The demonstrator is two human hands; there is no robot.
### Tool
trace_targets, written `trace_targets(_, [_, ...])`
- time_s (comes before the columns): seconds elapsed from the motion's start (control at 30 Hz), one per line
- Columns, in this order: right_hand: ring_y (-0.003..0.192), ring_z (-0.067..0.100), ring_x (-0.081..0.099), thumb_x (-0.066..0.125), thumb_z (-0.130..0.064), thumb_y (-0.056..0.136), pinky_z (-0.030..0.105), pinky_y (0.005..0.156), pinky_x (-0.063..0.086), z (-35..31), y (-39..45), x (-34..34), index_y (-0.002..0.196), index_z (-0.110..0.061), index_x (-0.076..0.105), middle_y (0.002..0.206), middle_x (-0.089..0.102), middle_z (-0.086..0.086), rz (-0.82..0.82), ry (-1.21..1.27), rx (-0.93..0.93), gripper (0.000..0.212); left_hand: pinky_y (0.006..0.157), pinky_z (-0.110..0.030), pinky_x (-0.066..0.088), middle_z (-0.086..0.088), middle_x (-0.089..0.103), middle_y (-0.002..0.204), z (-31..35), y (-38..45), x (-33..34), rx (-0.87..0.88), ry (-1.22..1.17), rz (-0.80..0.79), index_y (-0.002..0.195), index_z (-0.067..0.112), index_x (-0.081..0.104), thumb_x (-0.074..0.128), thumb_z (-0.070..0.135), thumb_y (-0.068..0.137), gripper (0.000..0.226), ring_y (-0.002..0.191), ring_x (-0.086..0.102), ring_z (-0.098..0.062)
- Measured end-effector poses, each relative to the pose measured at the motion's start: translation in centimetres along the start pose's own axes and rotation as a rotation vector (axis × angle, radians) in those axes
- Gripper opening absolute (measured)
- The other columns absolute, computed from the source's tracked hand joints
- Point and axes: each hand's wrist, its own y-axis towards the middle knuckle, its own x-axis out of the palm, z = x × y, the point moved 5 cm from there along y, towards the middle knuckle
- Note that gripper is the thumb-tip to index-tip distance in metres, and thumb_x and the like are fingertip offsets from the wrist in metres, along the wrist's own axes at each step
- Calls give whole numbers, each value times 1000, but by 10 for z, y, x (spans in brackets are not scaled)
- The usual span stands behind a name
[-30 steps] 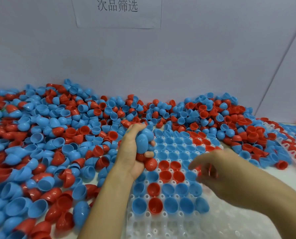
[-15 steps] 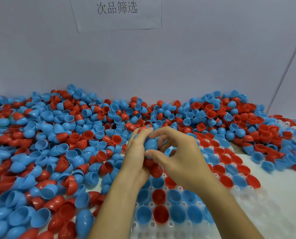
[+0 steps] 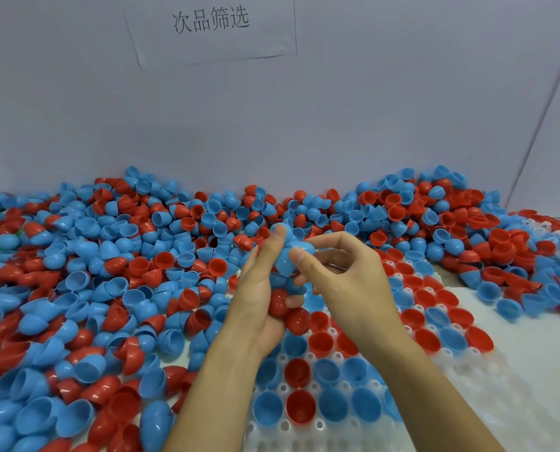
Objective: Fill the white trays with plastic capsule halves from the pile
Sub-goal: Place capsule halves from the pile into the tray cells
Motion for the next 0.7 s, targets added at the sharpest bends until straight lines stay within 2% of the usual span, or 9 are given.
trace_targets(0.1, [69, 6, 72, 76, -27, 84, 11, 57, 51, 0, 1, -2, 95, -15, 68, 80, 75, -9, 24, 40, 7, 18, 35, -15, 37, -4, 66, 79, 1, -2, 3, 15, -32, -30, 137, -7, 50, 76, 38, 77, 80, 53, 55, -6])
trace_targets(0.2, [68, 6, 72, 74, -31, 85, 11, 58, 51, 3, 2, -3, 94, -15, 69, 80, 75, -7, 50, 87, 40, 19, 34, -15, 36, -5, 69, 81, 1, -3, 4, 11, -64, -43, 135, -8, 52, 71, 31, 80, 70, 55, 59, -7])
trace_targets(0.27, [70, 8, 72, 72, -37, 84, 12, 60, 51, 6, 2, -4, 95, -15, 69, 81, 76, -5, 71, 115, 59, 25, 35, -15, 36, -8, 69, 85, 1, -2, 4, -9, -86, -40, 119, -2, 65, 70, 29, 79, 50, 59, 61, -9])
trace_targets(0.33, [74, 10, 73, 70, -43, 84, 16, 63, 53, 9, 3, -5, 96, -15, 69, 82, 76, -3, 100, 136, 78, 30, 35, -16, 35, -10, 67, 83, 1, -2, 2, -36, -103, -17, 86, 8, 75, 70, 26, 77, 20, 65, 60, -12])
trace_targets(0.37, [74, 11, 73, 69, -44, 86, 18, 64, 53, 11, 3, -6, 97, -15, 68, 81, 76, -2, 115, 145, 93, 31, 35, -16, 34, -10, 64, 80, 1, -2, 0, -45, -117, 2, 76, 10, 74, 69, 23, 79, 15, 67, 58, -14])
trace_targets(0.4, [73, 10, 73, 67, -44, 88, 19, 66, 53, 12, 4, -7, 98, -15, 68, 80, 76, -1, 127, 154, 109, 30, 34, -17, 34, -11, 62, 79, 2, -3, 0, -57, -138, 16, 73, 9, 72, 67, 21, 80, 15, 68, 55, -15])
trace_targets(0.53, [65, 9, 71, 53, -29, 100, 19, 60, 52, 20, 8, -13, 91, -15, 67, 74, 75, 1, 165, 125, 172, 22, 34, -17, 34, -11, 59, 74, 2, -6, 1, -102, -232, 53, 87, 5, 58, 67, 21, 69, 25, 66, 52, -17])
trace_targets(0.6, [60, 11, 68, 44, -20, 101, 23, 58, 49, 24, 9, -16, 84, -13, 66, 70, 74, 5, 172, 83, 207, 29, 34, -16, 33, -12, 58, 72, 2, -7, 0, -107, -249, 80, 91, 5, 55, 64, 20, 75, 23, 65, 53, -18])
trace_targets(0.7, [58, 7, 67, 39, -13, 100, 22, 56, 50, 29, 10, -21, 81, -4, 67, 66, 72, 0, 175, -20, 227, 35, 34, -16, 32, -12, 59, 69, 2, -6, -2, -116, -253, 110, 92, 5, 54, 57, 20, 86, 16, 64, 52, -18])
